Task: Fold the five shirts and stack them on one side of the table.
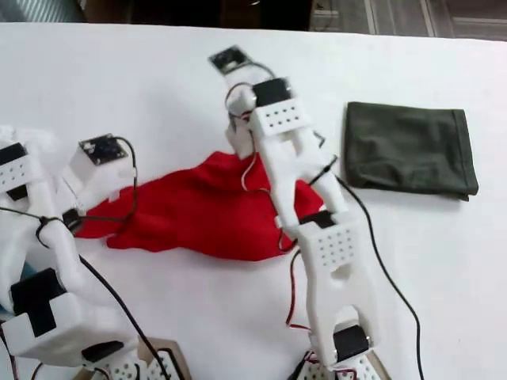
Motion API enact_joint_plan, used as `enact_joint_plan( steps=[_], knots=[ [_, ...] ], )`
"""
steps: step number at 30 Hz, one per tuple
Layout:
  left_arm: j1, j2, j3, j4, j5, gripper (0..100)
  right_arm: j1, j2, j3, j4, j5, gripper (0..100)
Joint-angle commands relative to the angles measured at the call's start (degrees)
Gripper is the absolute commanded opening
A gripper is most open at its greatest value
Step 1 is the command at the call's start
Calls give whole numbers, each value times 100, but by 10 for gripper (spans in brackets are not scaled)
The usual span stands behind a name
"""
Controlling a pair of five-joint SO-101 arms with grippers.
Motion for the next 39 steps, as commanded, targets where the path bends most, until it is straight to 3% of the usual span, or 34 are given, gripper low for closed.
enact_joint_plan(
  steps=[1, 4, 8, 18, 22, 30, 39],
  knots=[
    [-53, -273, -4, -44, -176, 25, -110, 242, -237, -4, 35, 137],
    [-53, -273, 4, -44, -176, 25, -163, 435, -237, -136, 35, 128],
    [-53, -273, 4, -44, -176, 25, -127, 426, -404, -426, 0, 12],
    [-53, -273, 13, -44, -167, 25, -119, 470, -2479, -338, 0, 20],
    [-53, -273, 13, -44, -158, 25, -119, 690, -2479, -400, 0, 26],
    [-114, -273, 13, -44, -149, 25, -84, 1446, -2708, -409, 0, 214],
    [-185, -273, 198, -44, -167, 25, 101, 1464, -2593, -769, 0, 219]
  ],
)
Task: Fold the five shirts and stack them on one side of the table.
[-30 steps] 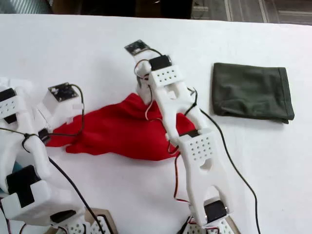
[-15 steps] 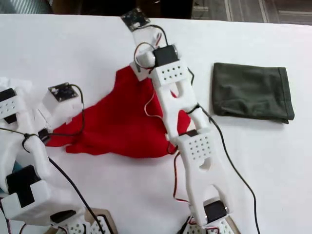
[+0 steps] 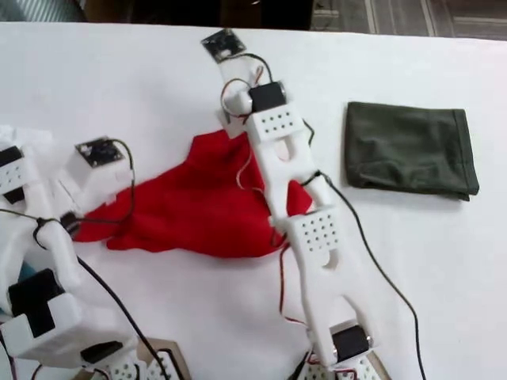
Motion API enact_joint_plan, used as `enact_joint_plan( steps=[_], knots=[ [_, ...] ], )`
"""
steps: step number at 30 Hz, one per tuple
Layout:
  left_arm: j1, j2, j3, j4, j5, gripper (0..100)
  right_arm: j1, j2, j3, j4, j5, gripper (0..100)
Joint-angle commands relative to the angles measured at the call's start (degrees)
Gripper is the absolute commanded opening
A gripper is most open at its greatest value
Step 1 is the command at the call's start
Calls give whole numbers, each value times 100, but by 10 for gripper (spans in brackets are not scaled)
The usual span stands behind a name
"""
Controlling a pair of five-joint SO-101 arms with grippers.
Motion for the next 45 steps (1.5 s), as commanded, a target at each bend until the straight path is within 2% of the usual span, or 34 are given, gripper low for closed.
enact_joint_plan(
  steps=[1, 12, 14, 17, 21, 28, 38, 45],
  knots=[
    [-70, -273, 84, -44, -176, 25, 48, -75, 149, -163, 0, 219],
    [-70, -273, 110, -44, -141, 25, 48, -66, 1108, -831, 0, 217],
    [-70, -273, 110, -44, -141, 25, 48, -75, 1204, -804, 9, 174],
    [-70, -273, 110, -44, -141, 25, 92, -136, 1143, -734, 0, 22],
    [-70, -273, 110, -44, -141, 25, 84, -136, 369, -224, -9, 16],
    [-70, -273, 110, -9, -141, 25, 48, -92, -1776, 1341, 0, 20],
    [-70, -308, 75, 0, -132, 25, 31, -444, -914, 1613, 18, 20],
    [-519, -273, 101, -35, -176, 25, -444, -1868, 1116, 1604, 0, 20]
  ],
)
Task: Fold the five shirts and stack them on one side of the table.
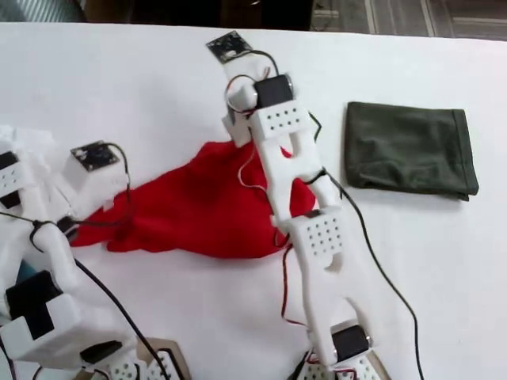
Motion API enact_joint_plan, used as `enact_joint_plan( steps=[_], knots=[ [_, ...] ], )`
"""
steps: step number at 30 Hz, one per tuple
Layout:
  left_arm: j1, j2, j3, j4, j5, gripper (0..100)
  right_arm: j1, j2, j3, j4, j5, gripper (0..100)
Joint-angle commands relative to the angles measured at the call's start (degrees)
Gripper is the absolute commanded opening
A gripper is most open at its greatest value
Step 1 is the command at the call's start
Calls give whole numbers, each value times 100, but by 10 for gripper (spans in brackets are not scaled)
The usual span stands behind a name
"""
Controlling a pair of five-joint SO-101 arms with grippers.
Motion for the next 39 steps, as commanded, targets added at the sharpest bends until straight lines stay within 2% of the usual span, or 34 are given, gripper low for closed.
enact_joint_plan(
  steps=[1, 5, 7, 11, 13, 20, 24, 27, 33, 39],
  knots=[
    [-299, -255, -31, -26, -176, 25, -479, -1244, 1134, 119, 0, 20],
    [-404, -255, -66, -26, -185, 25, -1191, -1833, 2409, -92, 35, 21],
    [-413, -255, -57, -26, -185, 25, -1262, -1956, 2954, -409, 35, 21],
    [-484, -255, -48, -18, -229, 25, -971, -2193, 4334, -1051, 35, 21],
    [-580, -255, -40, -18, -510, 25, -796, -2527, 5125, -1367, 35, 21],
    [-774, -255, -13, -18, -774, 25, -567, -4989, 8501, -3160, 53, 20],
    [-774, -255, -13, -18, -782, 25, -268, -5974, 9820, -3714, 53, 21],
    [-738, -255, -13, -26, -782, 25, -136, -6185, 10110, -3723, 53, 50],
    [-659, -246, -4, -26, -782, 25, -171, -6229, 9600, -3574, 26, 227],
    [-659, -246, -4, -26, -782, 25, -189, -6185, 8888, -3477, 0, 187]
  ],
)
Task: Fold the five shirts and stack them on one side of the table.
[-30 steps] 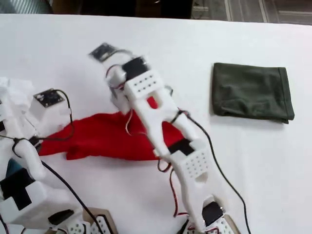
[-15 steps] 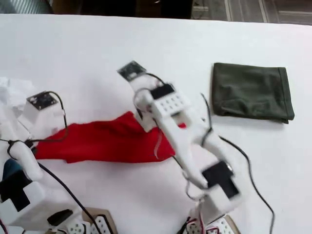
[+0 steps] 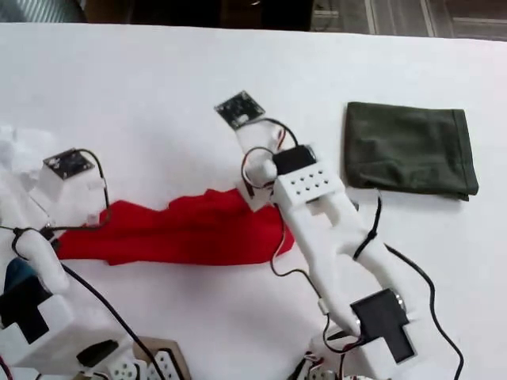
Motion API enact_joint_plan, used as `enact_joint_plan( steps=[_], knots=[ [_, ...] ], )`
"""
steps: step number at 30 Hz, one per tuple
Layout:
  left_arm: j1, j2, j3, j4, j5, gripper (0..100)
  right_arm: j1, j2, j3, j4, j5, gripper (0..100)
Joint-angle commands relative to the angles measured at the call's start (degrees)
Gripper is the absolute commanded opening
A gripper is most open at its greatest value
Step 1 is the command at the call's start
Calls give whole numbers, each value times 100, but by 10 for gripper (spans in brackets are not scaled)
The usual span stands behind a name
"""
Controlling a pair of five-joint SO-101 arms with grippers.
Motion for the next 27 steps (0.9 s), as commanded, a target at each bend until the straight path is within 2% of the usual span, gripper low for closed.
enact_joint_plan(
  steps=[1, 8, 12, 16, 22, 27],
  knots=[
    [44, -246, -22, -26, -615, 25, -48, -233, -448, 40, 9, 183],
    [53, -246, -22, -26, -615, 25, -391, -163, -501, -374, 9, 180],
    [53, -246, -22, -26, -607, 25, -347, 514, -519, -681, 35, 180],
    [26, -246, -22, -26, -598, 25, -242, 1244, -923, -321, 44, 180],
    [18, -246, -22, -26, -598, 25, -136, 1516, -1846, 295, 79, 180],
    [18, -246, -22, -26, -598, 25, -31, 1534, -2259, 567, 475, 180]
  ],
)
